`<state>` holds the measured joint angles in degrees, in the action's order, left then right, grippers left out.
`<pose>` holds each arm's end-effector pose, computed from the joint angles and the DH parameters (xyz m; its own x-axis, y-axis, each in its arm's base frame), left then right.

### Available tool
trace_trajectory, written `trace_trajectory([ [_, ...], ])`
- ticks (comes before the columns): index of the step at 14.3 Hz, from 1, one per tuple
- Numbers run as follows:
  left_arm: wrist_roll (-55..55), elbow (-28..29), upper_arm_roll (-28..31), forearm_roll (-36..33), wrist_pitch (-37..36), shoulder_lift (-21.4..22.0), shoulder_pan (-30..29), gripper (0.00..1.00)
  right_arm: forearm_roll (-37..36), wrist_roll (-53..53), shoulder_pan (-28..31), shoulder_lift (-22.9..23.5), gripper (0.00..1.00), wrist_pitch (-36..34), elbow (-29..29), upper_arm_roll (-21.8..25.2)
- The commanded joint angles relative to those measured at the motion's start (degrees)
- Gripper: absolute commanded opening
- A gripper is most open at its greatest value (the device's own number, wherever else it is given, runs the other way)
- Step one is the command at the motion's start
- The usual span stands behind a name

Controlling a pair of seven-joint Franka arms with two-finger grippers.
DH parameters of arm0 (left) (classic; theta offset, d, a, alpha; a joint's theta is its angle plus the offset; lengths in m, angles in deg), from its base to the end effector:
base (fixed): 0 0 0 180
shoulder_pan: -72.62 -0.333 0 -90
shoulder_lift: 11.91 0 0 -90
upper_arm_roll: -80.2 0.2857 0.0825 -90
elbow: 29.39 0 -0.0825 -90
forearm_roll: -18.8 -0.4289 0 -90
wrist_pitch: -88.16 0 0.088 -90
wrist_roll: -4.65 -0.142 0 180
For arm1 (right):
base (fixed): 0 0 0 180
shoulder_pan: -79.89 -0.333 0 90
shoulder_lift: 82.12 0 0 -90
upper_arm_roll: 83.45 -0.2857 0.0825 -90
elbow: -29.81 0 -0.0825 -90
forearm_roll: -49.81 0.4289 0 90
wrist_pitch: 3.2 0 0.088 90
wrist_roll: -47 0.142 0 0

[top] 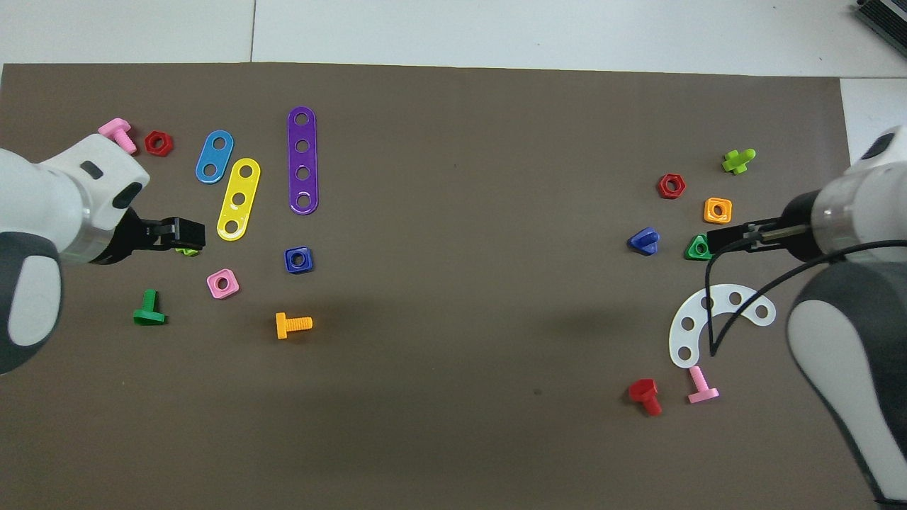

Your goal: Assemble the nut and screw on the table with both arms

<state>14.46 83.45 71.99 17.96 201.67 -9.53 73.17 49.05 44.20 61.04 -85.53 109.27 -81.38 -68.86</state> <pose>0.5899 -0.0899 0.4119 0.9984 0.0125 0.0553 0.0131 -0.9999 -0.0104 0.5970 0.0419 0.4352 0.9887 0.1269 0.0799 0.1272 -0.9919 0.0015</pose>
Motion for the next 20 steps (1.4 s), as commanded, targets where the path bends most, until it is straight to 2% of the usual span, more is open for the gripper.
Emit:
trace_trajectory([
  [1, 3.19, 1.86, 0.74, -0.56, 5.64, -2.72, 3.04, 0.99, 3.2, -2.46, -0.83, 5.58, 1.0, 6.95, -2.1, -0.44],
  [4, 6.62, 4.3, 0.65, -0.13, 14.33, -5.54, 3.67, 0.97, 6.46, -8.53, -0.84, 12.0, 1.0, 14.25, -2.44, -0.44],
  [7, 7.85, 6.6, 0.74, 0.67, 20.68, -8.17, 4.71, 0.95, 6.64, -11.0, -0.75, 15.35, 0.98, 20.92, -5.68, -0.44],
  [8, 9.6, 6.6, 0.74, 0.75, 22.6, -9.49, 5.24, 0.94, 6.64, -11.35, -0.75, 16.05, 0.95, 23.82, -7.18, -0.44],
  [10, 11.89, 6.87, 0.74, 0.76, 25.51, -11.86, 6.47, 0.93, 6.64, -12.49, -0.4, 17.11, 0.81, 27.0, -8.68, -0.44],
  [12, 11.99, 8.0, 0.74, 0.75, 27.97, -13.62, 6.65, 0.91, 6.64, -13.81, -0.05, 17.29, 0.65, 27.72, -9.3, -0.44],
  [15, 12.95, 9.15, 0.82, 0.76, 31.84, -16.87, 8.32, 0.89, 6.64, -14.34, 0.57, 17.11, 0.5, 27.72, -10.7, -0.44],
  [20, 12.78, 9.24, 0.82, 0.67, 28.09, -16.89, 9.2, 0.78, 6.64, -13.73, 0.48, 17.55, 0.44, 29.03, -10.8, -0.44],
])
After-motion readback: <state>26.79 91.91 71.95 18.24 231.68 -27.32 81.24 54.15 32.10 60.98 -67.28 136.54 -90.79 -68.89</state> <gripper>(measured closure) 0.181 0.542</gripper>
